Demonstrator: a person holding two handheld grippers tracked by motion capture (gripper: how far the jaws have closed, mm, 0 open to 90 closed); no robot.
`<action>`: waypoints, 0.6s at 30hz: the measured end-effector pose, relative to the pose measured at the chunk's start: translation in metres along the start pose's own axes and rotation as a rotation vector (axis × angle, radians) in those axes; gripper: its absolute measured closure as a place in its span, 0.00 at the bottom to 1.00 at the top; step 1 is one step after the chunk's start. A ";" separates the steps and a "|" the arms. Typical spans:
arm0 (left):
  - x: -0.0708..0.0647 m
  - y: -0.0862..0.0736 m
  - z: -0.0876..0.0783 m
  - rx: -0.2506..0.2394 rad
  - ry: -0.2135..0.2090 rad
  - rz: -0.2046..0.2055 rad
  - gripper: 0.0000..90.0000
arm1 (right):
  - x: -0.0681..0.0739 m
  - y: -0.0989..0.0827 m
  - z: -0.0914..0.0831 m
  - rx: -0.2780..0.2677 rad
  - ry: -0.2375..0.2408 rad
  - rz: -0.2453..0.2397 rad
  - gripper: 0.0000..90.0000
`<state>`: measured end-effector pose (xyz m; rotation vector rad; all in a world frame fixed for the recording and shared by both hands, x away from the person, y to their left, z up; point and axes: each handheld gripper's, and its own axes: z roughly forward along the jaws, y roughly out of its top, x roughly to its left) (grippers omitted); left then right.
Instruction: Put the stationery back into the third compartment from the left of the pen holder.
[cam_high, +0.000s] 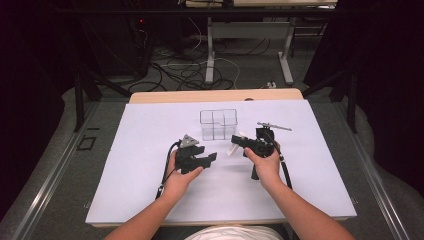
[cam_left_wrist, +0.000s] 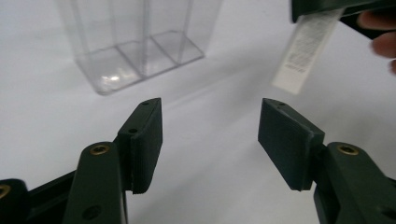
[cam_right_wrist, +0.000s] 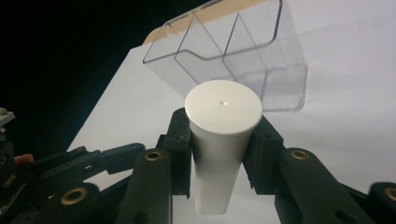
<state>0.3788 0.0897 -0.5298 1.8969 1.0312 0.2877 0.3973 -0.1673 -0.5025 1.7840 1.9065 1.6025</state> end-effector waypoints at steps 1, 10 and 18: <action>0.004 0.001 -0.001 -0.005 0.020 0.010 0.44 | 0.001 0.002 0.000 -0.010 -0.003 -0.015 0.74; 0.047 -0.001 -0.012 -0.003 0.139 -0.064 0.39 | 0.013 0.020 0.004 -0.038 -0.067 -0.126 0.74; 0.074 -0.003 -0.021 -0.012 0.194 -0.161 0.33 | 0.025 0.033 0.011 -0.052 -0.096 -0.196 0.74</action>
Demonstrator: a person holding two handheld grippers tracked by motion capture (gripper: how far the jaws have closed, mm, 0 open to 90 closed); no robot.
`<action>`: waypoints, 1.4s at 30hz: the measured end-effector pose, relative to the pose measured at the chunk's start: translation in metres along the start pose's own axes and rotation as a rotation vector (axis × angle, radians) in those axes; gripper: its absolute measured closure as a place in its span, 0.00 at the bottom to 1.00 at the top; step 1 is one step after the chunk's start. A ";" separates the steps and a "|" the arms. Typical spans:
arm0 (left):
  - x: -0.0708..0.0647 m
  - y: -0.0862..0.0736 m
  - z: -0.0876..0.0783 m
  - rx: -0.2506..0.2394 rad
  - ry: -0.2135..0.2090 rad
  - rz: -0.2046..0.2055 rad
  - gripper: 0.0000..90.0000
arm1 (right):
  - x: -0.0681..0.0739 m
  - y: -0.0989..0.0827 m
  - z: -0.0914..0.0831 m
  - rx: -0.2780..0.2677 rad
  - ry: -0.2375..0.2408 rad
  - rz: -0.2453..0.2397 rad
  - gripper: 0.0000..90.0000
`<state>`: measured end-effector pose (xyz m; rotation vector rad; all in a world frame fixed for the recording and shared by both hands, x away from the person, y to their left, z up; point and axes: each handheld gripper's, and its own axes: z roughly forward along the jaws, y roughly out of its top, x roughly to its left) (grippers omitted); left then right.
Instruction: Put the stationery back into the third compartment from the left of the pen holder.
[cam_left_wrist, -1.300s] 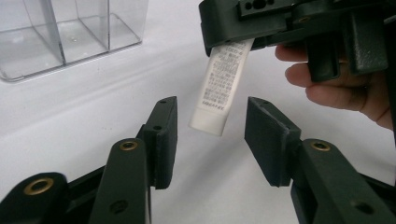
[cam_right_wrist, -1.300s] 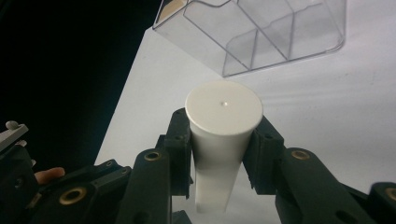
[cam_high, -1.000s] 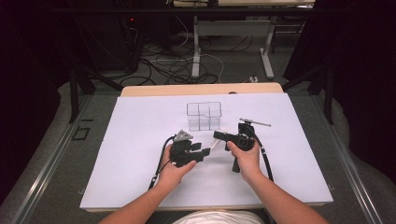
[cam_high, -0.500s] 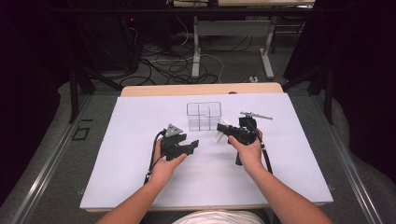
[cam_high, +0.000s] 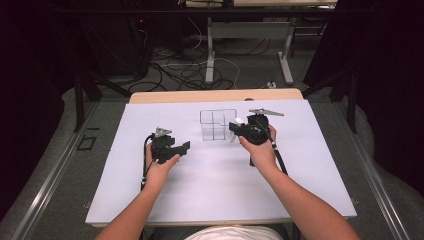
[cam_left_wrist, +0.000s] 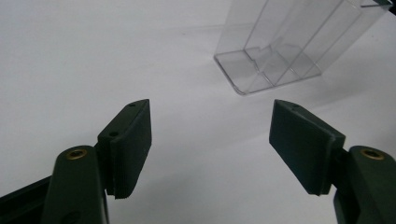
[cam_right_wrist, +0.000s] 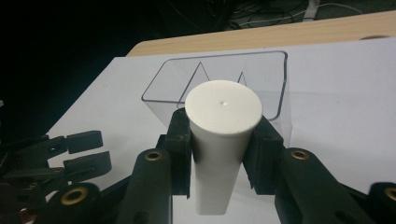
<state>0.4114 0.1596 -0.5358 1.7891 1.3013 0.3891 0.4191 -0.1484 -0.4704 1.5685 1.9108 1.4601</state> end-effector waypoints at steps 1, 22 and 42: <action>0.003 0.001 -0.001 0.010 0.005 -0.004 0.32 | 0.001 0.002 0.001 -0.002 -0.005 0.000 0.74; 0.025 0.009 -0.009 -0.018 0.080 -0.122 0.01 | 0.024 0.047 0.023 -0.033 -0.112 -0.115 0.74; 0.032 0.004 -0.006 0.015 0.150 -0.054 0.01 | 0.012 0.051 0.056 0.011 -0.223 -0.129 0.74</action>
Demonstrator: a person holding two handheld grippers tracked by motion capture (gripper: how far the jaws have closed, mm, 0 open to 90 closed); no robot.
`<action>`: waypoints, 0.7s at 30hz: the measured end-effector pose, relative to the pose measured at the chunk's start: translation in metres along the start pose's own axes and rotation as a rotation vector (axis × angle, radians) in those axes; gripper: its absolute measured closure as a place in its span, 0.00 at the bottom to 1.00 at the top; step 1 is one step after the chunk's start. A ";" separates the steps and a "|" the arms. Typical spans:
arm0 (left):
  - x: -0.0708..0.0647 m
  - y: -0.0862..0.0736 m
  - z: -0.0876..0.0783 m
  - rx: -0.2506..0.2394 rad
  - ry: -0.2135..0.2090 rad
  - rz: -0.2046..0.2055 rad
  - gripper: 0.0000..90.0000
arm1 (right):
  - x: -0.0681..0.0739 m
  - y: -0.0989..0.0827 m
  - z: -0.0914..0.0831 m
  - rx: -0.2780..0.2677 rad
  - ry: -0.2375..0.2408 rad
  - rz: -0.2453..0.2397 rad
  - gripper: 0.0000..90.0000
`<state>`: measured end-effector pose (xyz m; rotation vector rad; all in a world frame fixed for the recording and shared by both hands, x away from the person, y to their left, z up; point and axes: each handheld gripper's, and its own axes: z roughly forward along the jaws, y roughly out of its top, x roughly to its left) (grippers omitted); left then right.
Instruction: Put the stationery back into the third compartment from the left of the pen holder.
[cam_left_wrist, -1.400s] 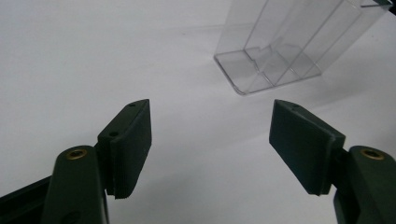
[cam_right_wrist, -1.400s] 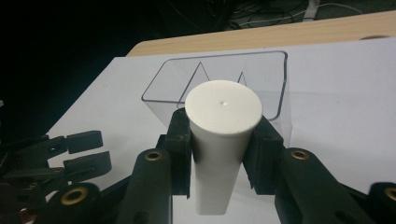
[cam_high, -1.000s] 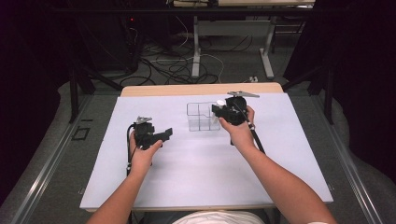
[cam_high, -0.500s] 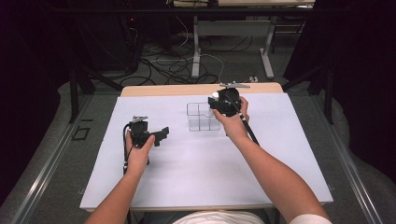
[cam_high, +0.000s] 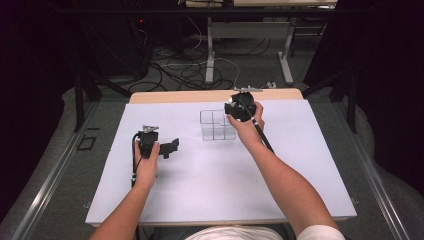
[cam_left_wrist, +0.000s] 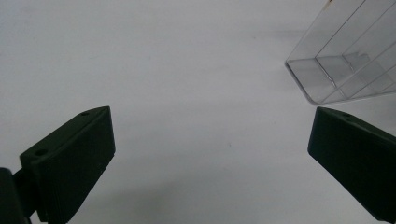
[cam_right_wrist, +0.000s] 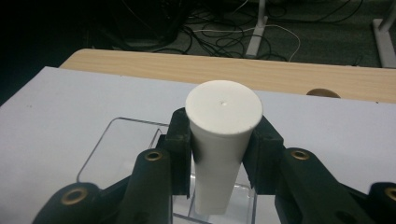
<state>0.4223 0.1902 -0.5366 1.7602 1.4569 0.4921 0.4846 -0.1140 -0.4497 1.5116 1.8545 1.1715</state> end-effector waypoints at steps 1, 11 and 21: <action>0.000 0.000 0.000 -0.001 0.001 0.001 0.01 | 0.000 0.000 0.001 0.005 -0.004 -0.002 0.74; 0.000 -0.001 0.000 -0.001 0.007 0.005 0.01 | 0.001 -0.007 0.014 0.044 -0.054 -0.014 0.74; 0.000 -0.001 0.000 0.005 0.015 0.012 0.01 | 0.001 -0.011 0.020 0.067 -0.059 -0.015 0.74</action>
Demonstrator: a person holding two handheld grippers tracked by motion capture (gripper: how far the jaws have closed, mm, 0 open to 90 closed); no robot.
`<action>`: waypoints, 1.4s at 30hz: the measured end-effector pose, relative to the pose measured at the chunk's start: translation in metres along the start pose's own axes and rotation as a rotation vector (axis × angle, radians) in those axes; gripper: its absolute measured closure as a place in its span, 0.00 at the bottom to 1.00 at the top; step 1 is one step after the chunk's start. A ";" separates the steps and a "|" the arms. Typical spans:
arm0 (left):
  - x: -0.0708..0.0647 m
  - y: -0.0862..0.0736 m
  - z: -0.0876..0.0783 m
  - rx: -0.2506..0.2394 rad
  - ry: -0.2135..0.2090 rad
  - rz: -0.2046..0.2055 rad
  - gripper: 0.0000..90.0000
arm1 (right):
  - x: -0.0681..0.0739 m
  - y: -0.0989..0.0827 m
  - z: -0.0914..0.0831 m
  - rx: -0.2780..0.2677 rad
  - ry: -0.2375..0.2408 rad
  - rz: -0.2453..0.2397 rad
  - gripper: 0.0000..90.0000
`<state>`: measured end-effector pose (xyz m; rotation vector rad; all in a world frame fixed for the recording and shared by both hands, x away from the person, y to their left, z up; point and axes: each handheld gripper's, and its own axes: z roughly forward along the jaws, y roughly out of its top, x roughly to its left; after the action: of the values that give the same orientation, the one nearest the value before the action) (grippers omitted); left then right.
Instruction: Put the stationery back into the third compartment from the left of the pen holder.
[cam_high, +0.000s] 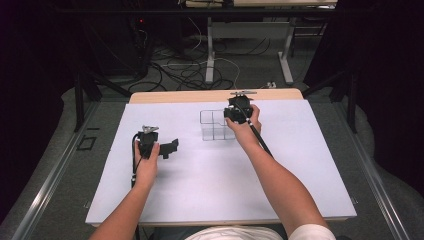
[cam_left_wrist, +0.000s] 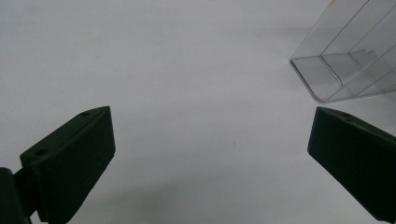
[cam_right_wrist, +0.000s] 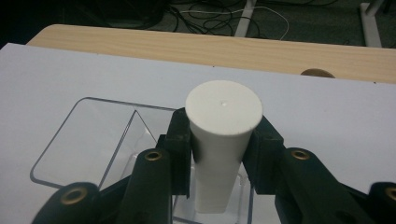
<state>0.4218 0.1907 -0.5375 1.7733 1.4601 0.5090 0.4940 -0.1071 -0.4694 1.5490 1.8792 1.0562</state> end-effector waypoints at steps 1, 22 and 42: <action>0.000 0.000 0.000 0.000 0.000 0.000 0.01 | 0.001 0.000 0.000 0.004 0.002 -0.001 0.74; 0.001 0.000 0.000 0.001 0.008 -0.001 0.01 | -0.003 -0.003 -0.013 -0.046 0.075 0.020 0.39; 0.000 -0.002 0.000 -0.003 0.006 0.021 0.01 | -0.056 -0.011 -0.060 -0.054 0.036 -0.030 0.11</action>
<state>0.4206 0.1906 -0.5389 1.7874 1.4459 0.5279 0.4553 -0.1772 -0.4493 1.4764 1.8765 1.1187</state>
